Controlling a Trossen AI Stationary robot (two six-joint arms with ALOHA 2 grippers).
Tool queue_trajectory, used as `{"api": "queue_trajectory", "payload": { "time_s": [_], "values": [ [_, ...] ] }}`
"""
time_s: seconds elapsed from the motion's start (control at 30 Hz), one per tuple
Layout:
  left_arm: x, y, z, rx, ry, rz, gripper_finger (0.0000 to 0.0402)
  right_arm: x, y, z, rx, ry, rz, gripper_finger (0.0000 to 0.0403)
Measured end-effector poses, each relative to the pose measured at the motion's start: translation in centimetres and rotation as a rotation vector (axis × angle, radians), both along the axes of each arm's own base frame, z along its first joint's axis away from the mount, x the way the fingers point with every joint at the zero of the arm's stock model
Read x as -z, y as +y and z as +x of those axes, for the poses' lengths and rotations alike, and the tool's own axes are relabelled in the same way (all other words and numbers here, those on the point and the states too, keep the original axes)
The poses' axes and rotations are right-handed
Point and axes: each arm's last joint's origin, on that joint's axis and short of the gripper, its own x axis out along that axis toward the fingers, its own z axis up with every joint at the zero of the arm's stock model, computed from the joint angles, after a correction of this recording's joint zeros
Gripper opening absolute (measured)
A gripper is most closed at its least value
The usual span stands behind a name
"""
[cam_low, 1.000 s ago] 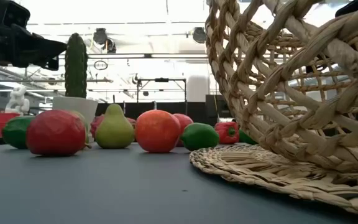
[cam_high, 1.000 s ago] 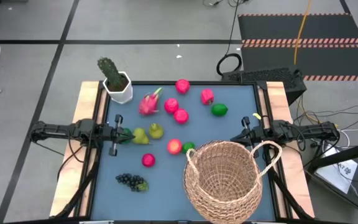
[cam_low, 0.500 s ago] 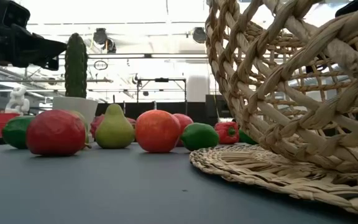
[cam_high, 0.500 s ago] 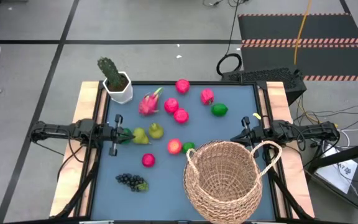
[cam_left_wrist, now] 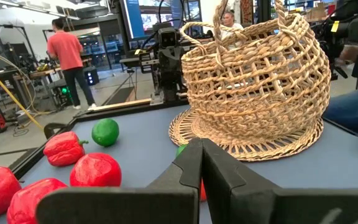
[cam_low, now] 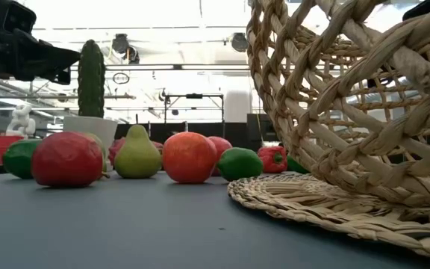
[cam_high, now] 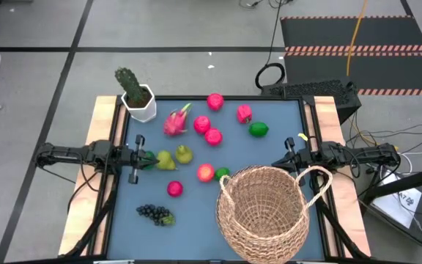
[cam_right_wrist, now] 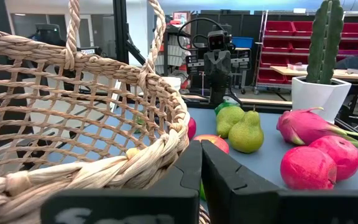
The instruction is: Build produce basket
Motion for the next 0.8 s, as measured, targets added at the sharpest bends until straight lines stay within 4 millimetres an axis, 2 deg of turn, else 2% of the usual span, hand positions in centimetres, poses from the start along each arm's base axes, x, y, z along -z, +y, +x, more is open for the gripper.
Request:
{"api": "queue_trajectory", "payload": {
  "time_s": [0.63,0.8],
  "values": [
    [0.01,0.0,0.0,0.0,0.0,0.0,0.001,-0.01,0.0,0.0,0.0,0.0,-0.001,0.0],
    [0.01,0.0,0.0,0.0,0.0,0.0,0.001,0.0,-0.01,0.0,0.005,-0.022,-0.131,0.0]
  ]
}}
